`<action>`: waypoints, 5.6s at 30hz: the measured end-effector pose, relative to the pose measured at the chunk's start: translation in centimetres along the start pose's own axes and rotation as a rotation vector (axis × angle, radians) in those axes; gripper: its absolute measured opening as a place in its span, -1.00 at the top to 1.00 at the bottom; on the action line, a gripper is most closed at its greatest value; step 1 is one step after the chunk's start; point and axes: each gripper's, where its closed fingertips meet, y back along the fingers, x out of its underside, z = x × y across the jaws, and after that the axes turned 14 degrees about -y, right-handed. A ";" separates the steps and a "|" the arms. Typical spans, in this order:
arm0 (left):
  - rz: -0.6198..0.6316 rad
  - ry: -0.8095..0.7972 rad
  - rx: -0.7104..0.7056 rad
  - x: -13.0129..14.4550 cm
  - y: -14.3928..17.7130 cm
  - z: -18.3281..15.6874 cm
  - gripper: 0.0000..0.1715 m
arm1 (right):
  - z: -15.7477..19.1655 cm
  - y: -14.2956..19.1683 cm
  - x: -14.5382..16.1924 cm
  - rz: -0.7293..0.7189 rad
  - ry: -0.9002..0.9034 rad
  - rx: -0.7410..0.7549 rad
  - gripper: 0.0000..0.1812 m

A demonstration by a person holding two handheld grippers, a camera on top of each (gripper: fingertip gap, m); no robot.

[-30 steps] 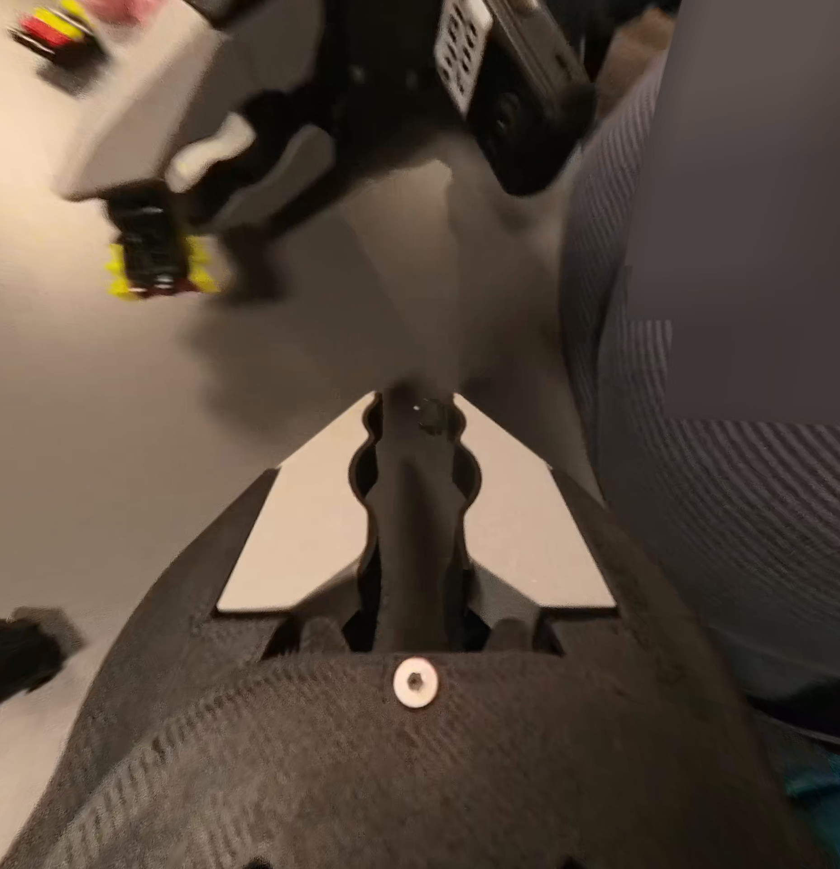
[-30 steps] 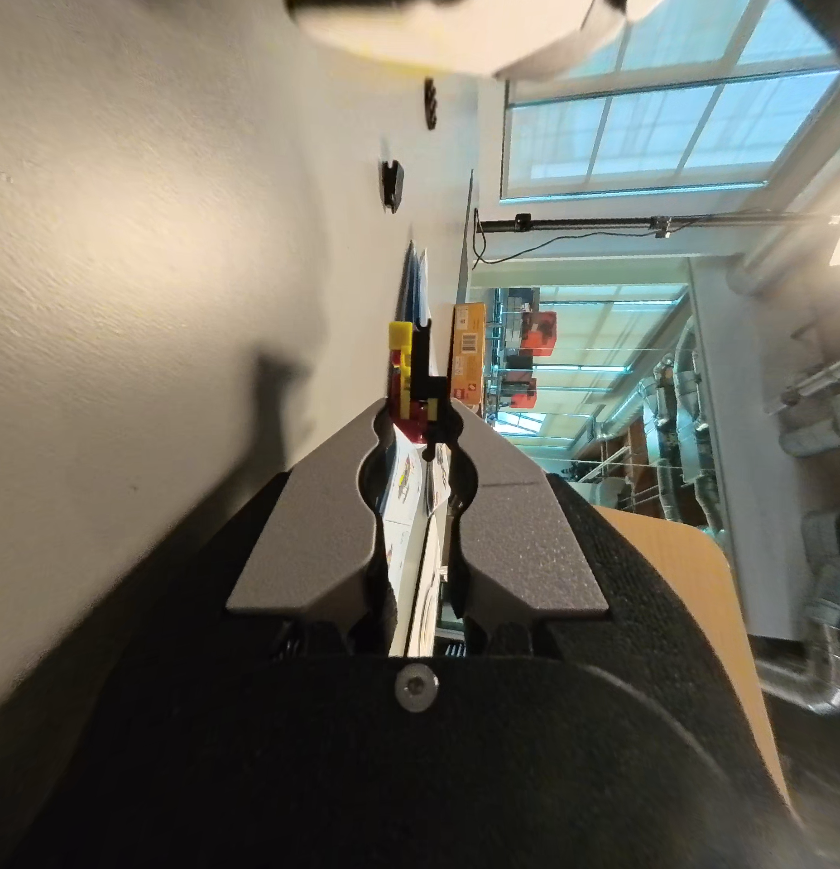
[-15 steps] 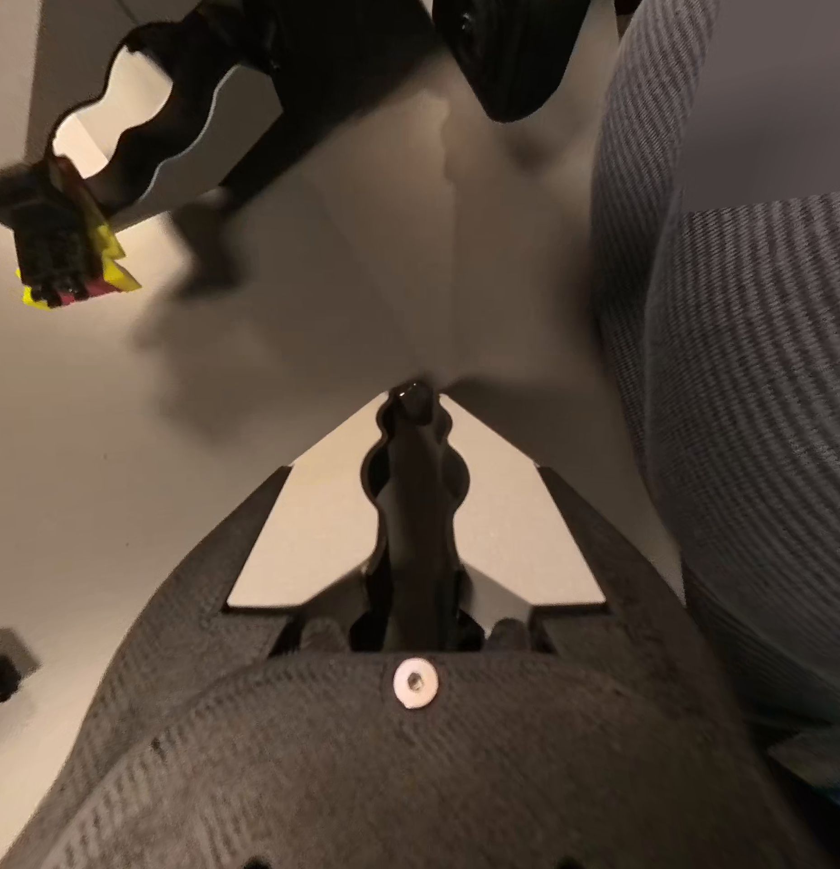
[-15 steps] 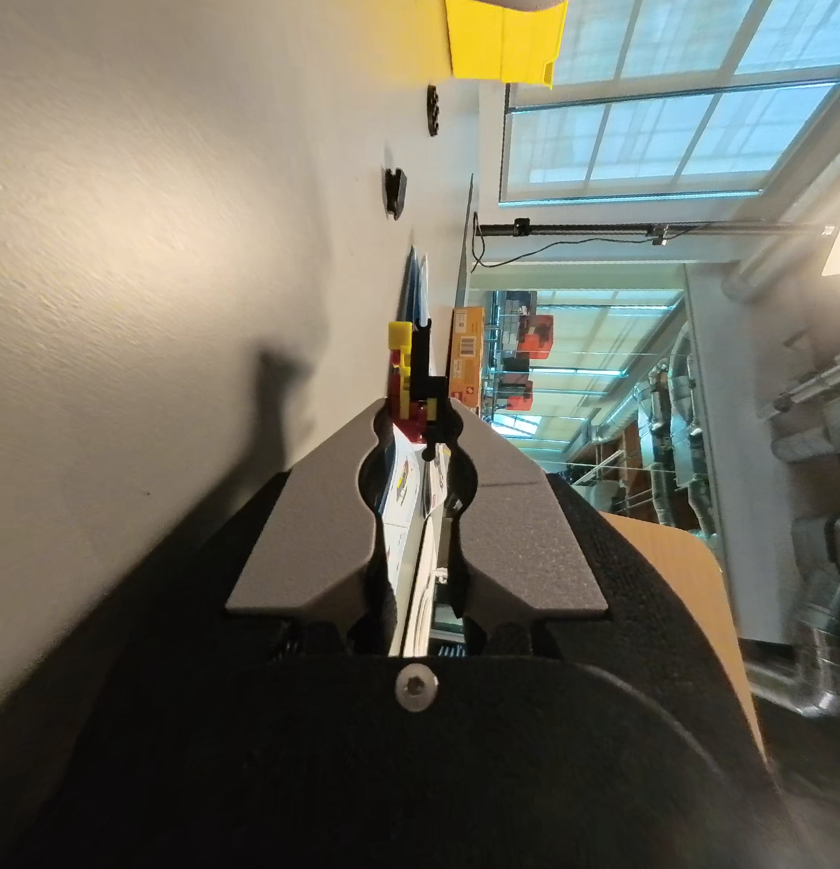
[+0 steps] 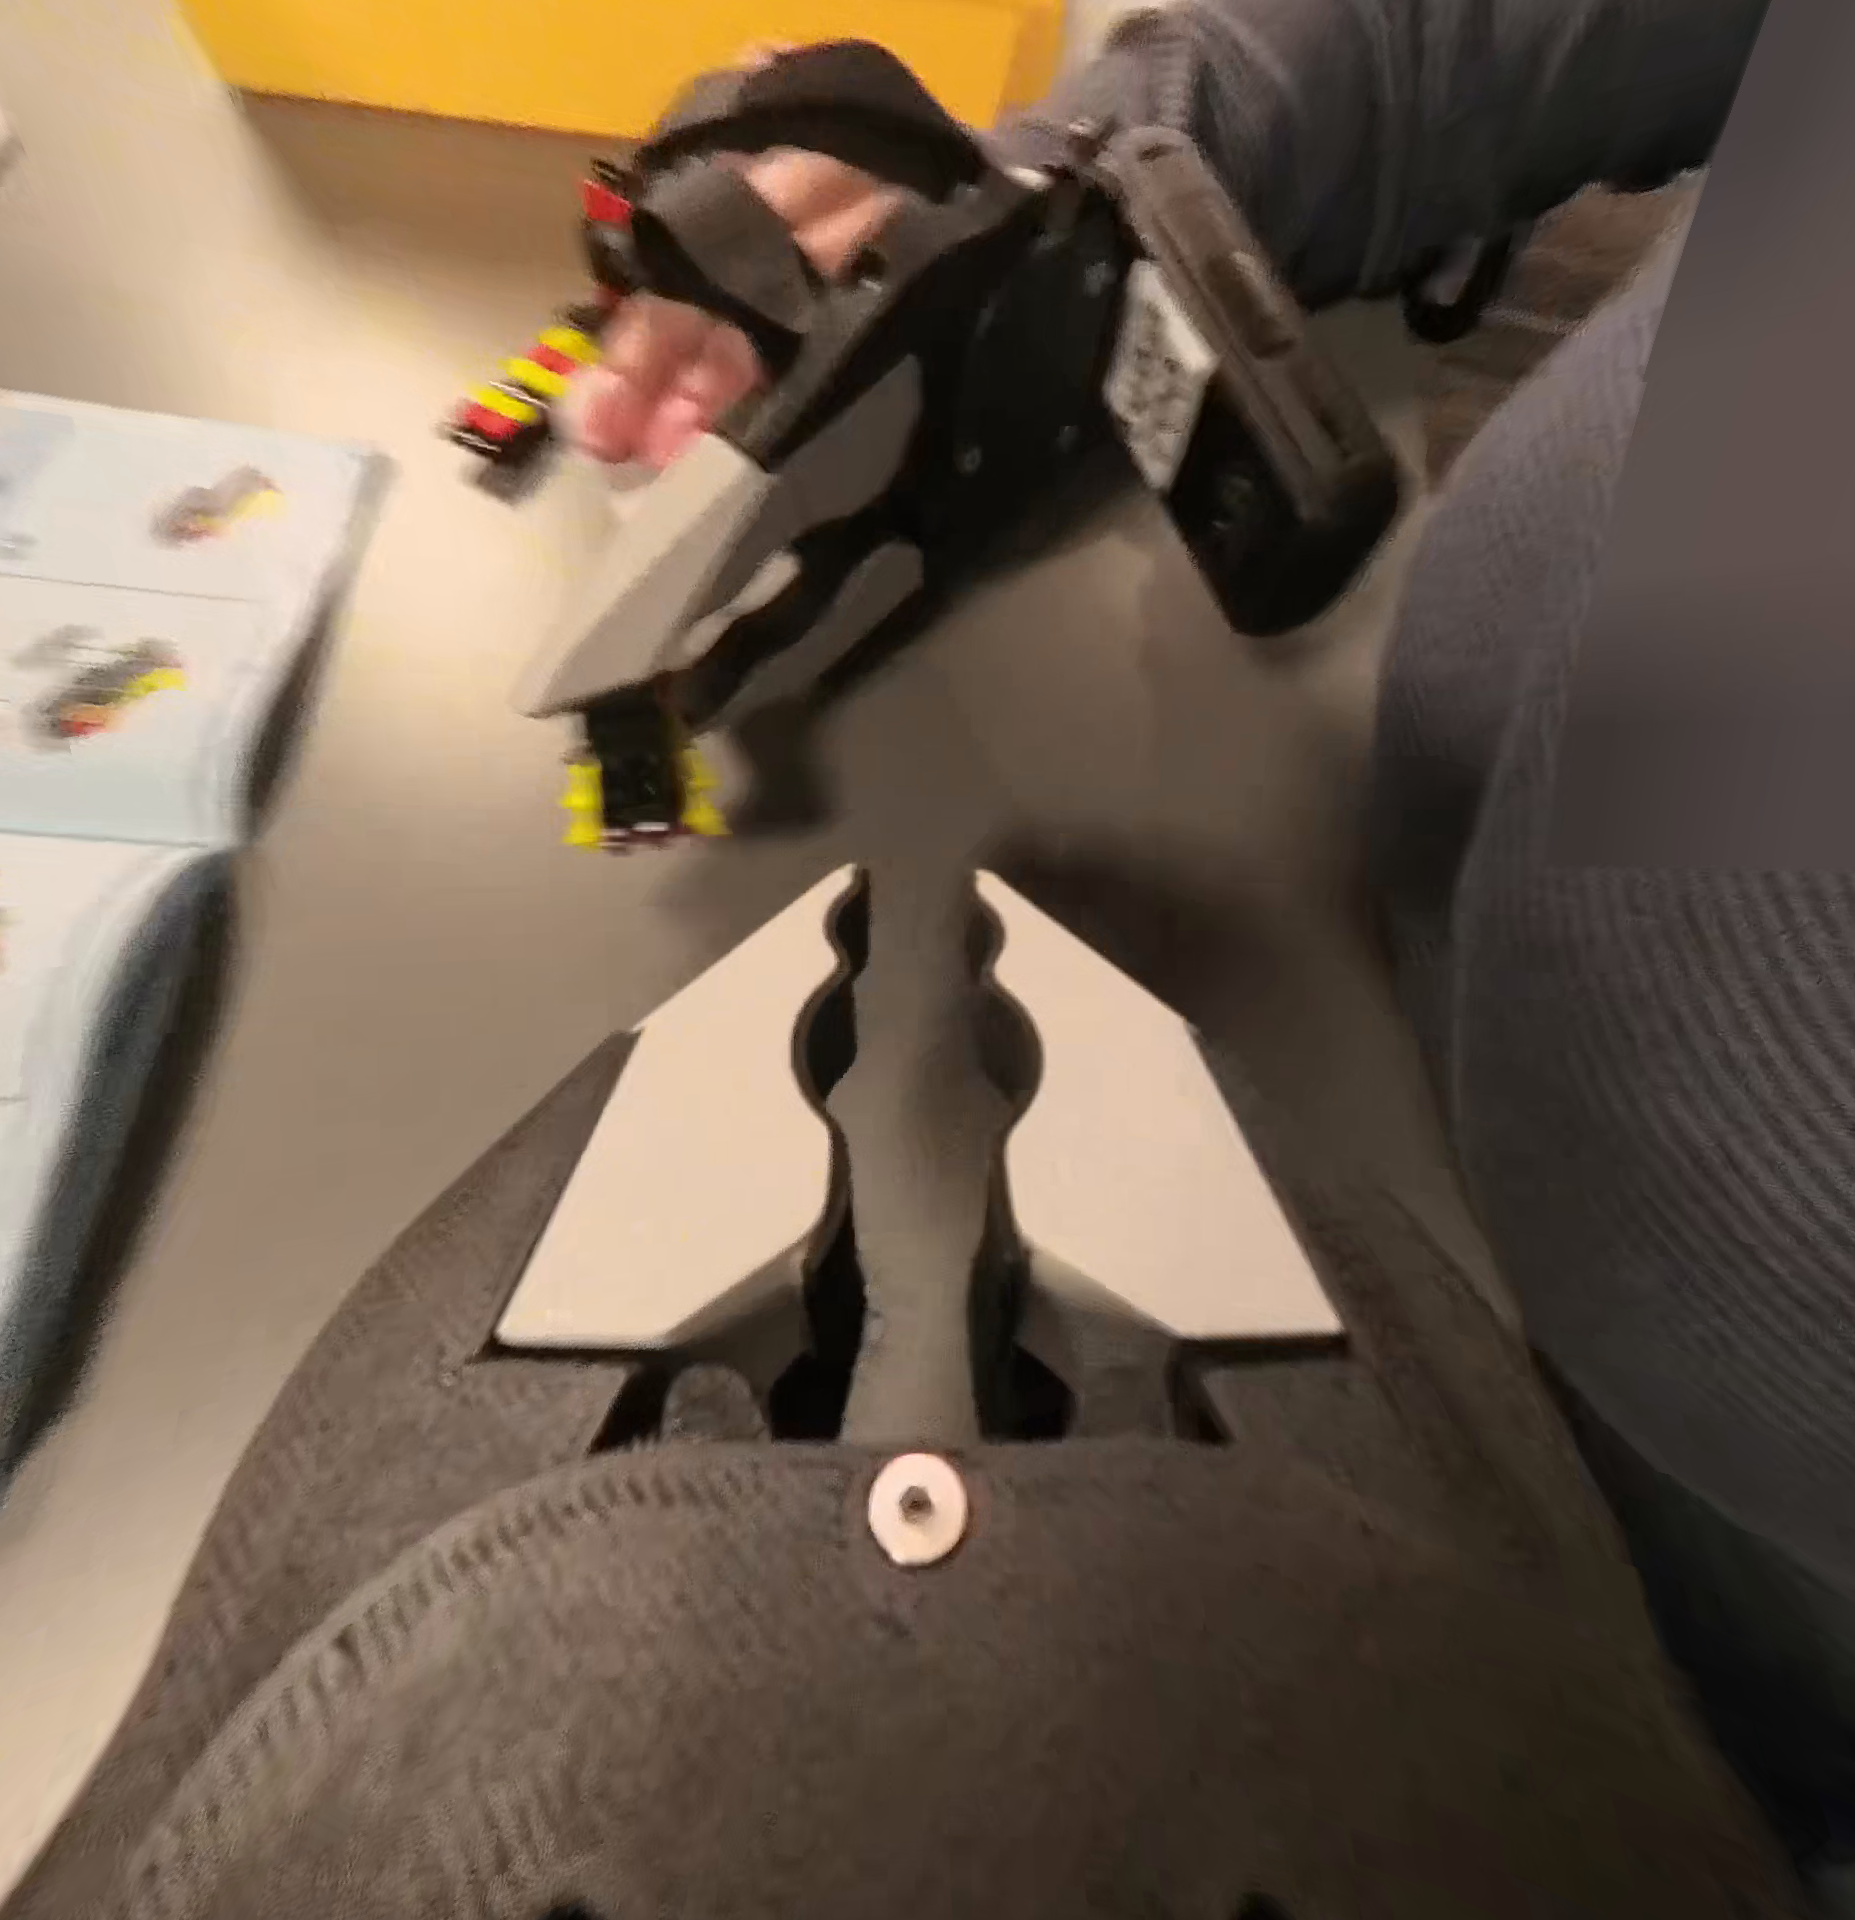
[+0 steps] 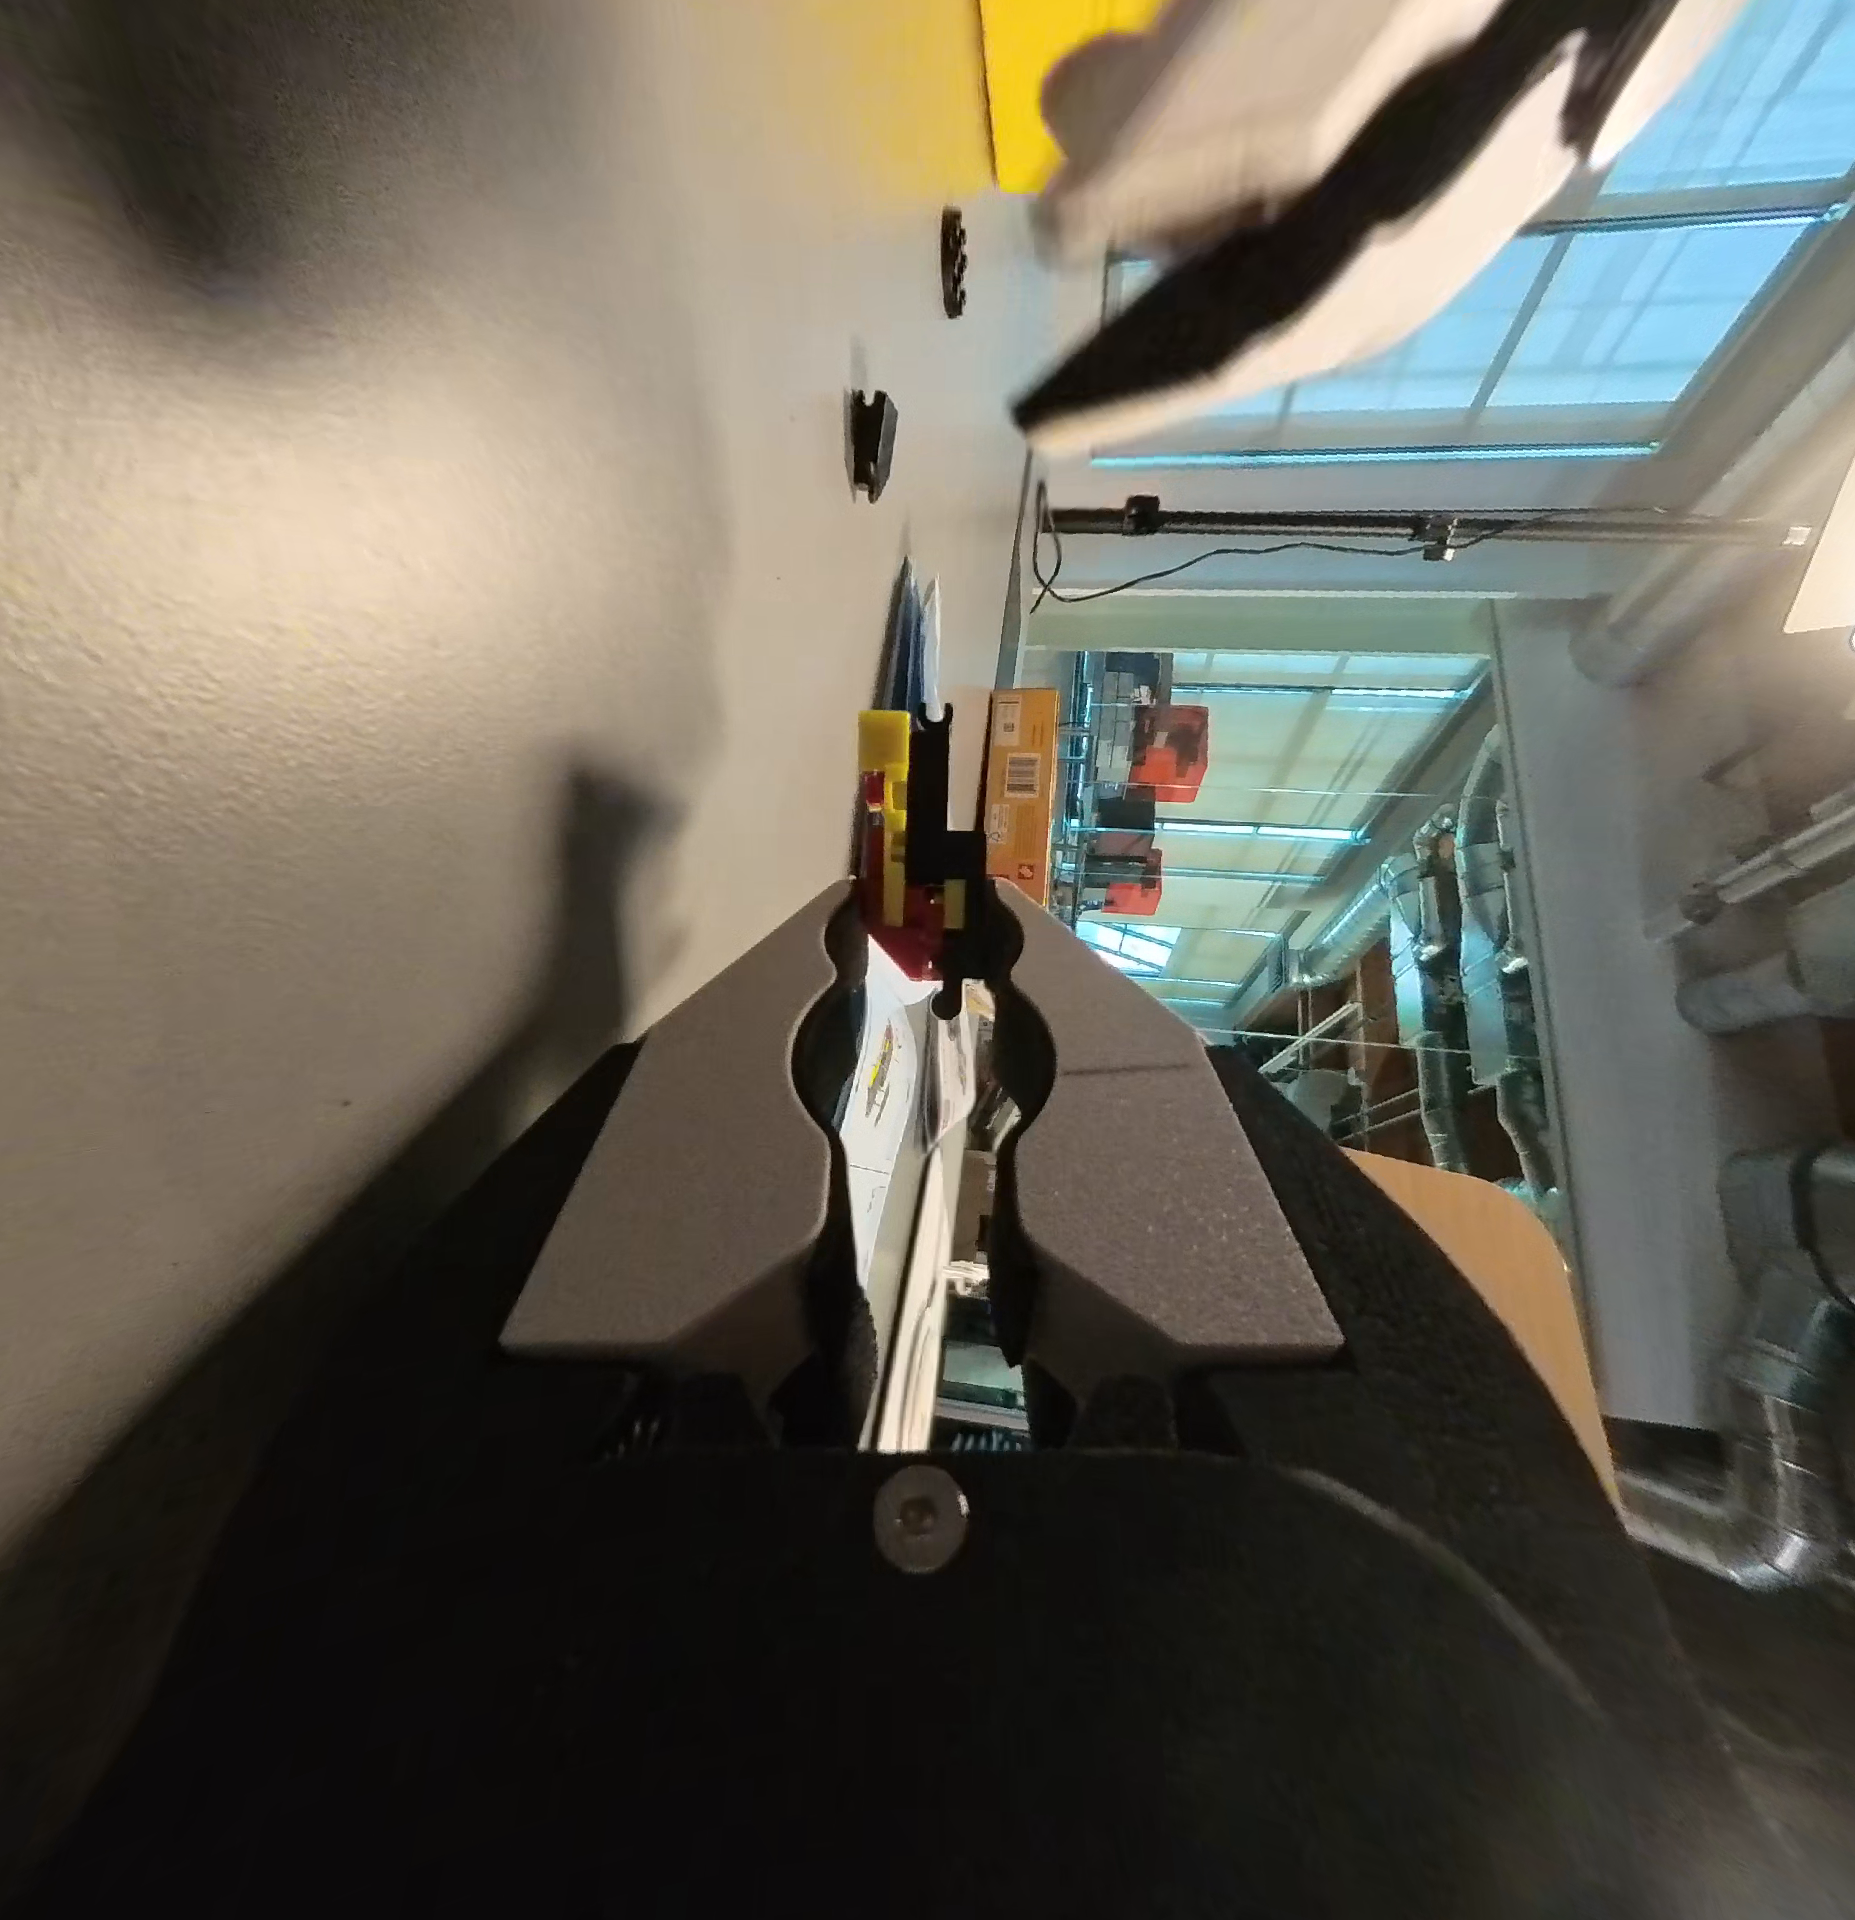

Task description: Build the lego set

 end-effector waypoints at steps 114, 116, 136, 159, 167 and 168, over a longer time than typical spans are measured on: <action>0.375 -1.149 -0.801 1.5 -2.6 6.8 0.79 | 0.9 -0.1 0.4 0.028 -0.140 -0.082 0.79; 0.353 -1.095 -0.776 1.4 -2.5 6.9 0.79 | 0.9 -0.1 0.4 0.032 -0.189 -0.100 0.79; 0.494 -0.997 -0.679 2.1 -2.8 8.1 0.79 | 1.7 -0.2 1.9 0.187 -0.275 -0.180 0.79; 0.351 -0.868 -0.663 1.5 -3.1 7.2 0.74 | 1.6 0.0 1.3 0.148 -0.217 -0.140 0.79; 0.320 -0.789 -0.696 0.8 -3.0 7.4 0.71 | 0.9 0.0 1.1 0.158 -0.205 -0.094 0.79; 0.314 -0.786 -0.697 0.7 -3.0 7.3 0.71 | 0.8 0.0 1.1 0.154 -0.208 -0.089 0.79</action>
